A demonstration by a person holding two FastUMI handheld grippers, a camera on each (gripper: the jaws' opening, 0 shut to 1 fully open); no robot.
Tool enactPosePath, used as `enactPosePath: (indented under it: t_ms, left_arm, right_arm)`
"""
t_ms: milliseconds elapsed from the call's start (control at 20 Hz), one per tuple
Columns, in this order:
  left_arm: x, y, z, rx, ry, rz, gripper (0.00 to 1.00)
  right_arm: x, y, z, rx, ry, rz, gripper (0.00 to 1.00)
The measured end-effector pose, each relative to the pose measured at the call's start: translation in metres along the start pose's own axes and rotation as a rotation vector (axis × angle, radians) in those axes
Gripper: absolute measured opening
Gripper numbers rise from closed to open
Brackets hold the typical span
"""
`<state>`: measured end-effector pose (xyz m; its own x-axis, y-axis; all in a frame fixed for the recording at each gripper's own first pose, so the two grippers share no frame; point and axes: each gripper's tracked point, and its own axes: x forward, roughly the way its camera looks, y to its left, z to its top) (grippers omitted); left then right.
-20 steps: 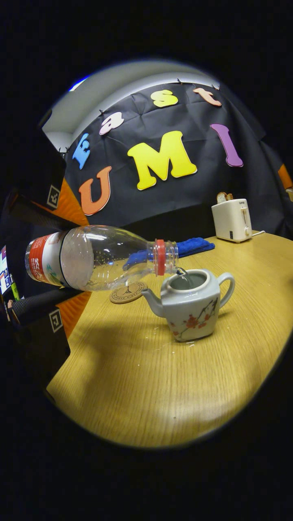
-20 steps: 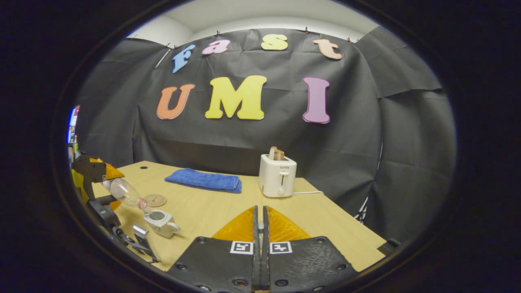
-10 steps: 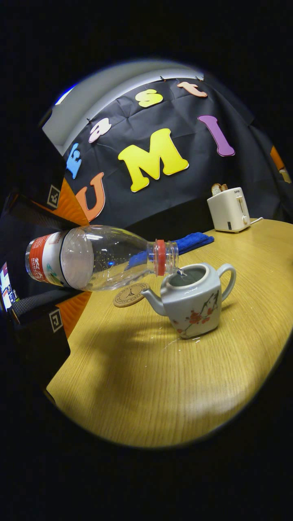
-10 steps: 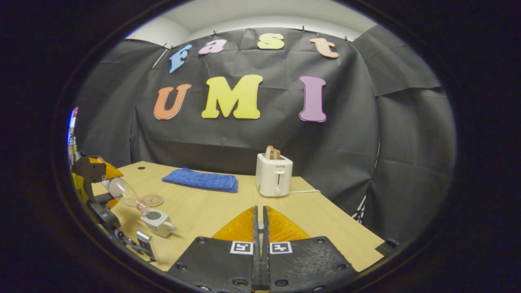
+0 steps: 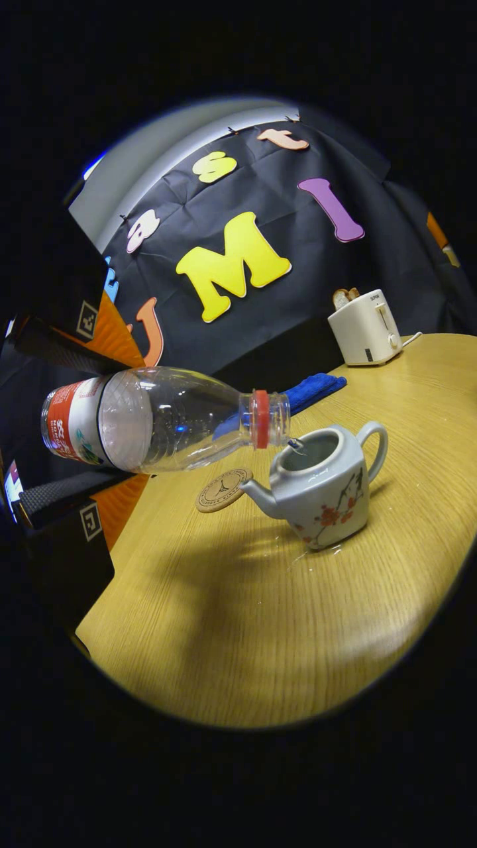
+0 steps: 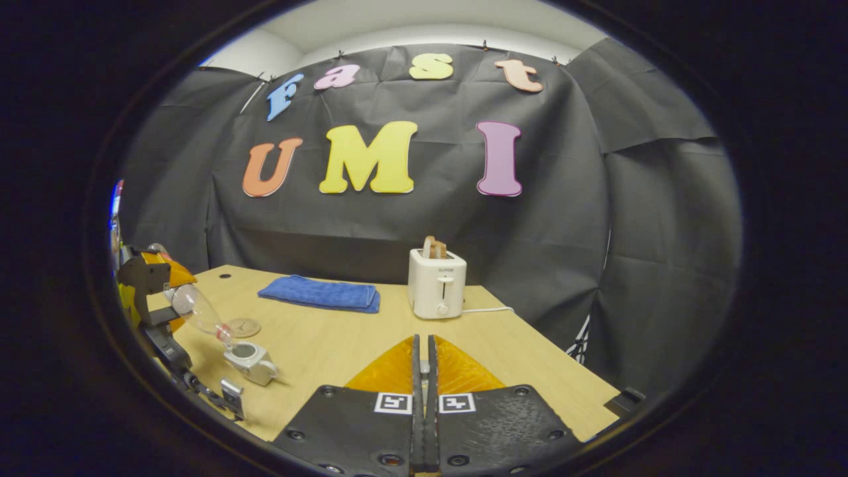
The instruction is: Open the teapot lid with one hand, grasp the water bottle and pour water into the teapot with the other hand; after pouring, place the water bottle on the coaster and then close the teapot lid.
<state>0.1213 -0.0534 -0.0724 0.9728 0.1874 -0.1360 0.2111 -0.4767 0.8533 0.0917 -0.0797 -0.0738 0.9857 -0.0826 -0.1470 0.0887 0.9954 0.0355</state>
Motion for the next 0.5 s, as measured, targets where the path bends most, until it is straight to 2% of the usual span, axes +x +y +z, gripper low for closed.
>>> enactPosePath:
  t_ms: [250, 300, 350, 500]
  left_arm:
    - [-0.001, 0.015, 0.007, 0.1, 0.003, 0.018, 0.74]
    - [-0.002, 0.019, 0.006, 0.125, 0.012, 0.023, 0.78]
    - [-0.003, 0.023, 0.006, 0.145, 0.012, 0.028, 0.74]
    - [-0.002, 0.03, 0.007, 0.168, 0.02, 0.032, 0.74]
  right_arm:
    - [-0.001, -0.001, 0.002, 0.001, -0.004, 0.003, 0.0]
    - [-0.001, 0.0, 0.002, 0.0, -0.004, 0.004, 0.0]
    - [-0.001, -0.001, 0.001, 0.002, -0.002, 0.004, 0.0]
    - [-0.001, 0.0, 0.0, 0.01, 0.009, 0.018, 0.0]
